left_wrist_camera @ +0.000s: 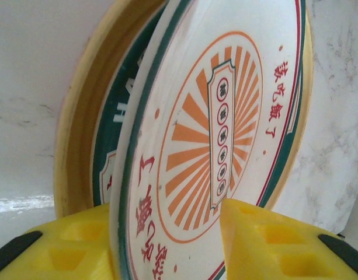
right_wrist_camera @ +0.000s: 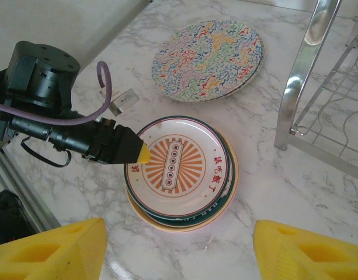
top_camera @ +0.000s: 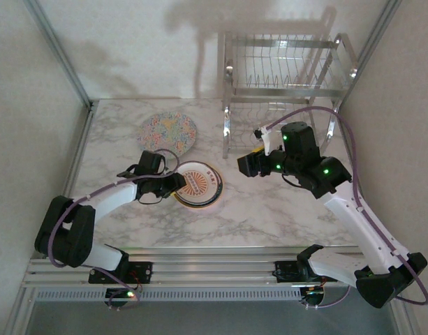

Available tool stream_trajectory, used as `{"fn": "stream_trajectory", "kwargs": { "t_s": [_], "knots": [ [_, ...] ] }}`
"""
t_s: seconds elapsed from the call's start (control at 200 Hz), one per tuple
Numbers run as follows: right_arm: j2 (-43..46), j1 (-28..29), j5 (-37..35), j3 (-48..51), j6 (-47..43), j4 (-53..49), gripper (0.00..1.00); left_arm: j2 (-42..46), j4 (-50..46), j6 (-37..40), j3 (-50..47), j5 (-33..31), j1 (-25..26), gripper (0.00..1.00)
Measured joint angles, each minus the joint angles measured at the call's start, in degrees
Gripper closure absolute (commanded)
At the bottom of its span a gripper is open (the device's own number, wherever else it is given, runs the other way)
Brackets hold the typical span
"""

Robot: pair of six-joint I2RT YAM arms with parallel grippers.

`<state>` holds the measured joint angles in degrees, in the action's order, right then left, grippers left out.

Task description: Unload the plates from the dish rack

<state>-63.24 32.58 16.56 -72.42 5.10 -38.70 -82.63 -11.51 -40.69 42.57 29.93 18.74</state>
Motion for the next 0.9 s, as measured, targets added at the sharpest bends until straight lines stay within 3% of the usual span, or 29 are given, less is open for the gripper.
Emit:
{"fn": "stream_trajectory", "kwargs": {
  "t_s": [0.641,0.896],
  "knots": [
    [-1.42,0.0,0.22,-0.76,0.2,0.33,0.32,-7.74,-14.03,7.87,11.98,-8.59,2.54,0.53],
    [-1.99,0.0,0.22,-0.76,0.2,0.35,0.32,-9.38,-17.35,9.7,15.06,-12.2,3.85,0.44]
  ]
}}
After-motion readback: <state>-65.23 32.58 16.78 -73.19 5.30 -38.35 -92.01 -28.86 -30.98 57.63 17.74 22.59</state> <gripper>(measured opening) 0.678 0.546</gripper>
